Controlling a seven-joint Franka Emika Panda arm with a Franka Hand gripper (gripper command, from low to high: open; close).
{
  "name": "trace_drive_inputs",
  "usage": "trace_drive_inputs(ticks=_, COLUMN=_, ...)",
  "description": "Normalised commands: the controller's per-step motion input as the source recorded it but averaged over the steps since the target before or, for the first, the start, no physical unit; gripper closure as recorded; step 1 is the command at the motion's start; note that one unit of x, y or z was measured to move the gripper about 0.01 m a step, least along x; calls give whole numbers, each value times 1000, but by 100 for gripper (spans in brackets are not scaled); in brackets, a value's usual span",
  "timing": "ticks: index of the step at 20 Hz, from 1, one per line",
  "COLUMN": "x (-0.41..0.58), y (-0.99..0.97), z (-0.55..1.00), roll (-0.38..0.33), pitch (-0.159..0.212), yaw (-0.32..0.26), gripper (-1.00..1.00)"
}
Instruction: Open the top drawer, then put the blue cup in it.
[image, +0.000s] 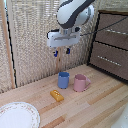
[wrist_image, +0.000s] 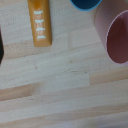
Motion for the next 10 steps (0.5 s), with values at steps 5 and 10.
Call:
trace_drive_inputs(ticks=5, x=-159, y=-53, z=54, roll=-267, pitch=-71, yaw=178, gripper=-100)
trace_drive_inputs(ticks=10, x=-220, y=-178, z=87, roll=-307, pitch=-111, yaw=207, gripper=-100)
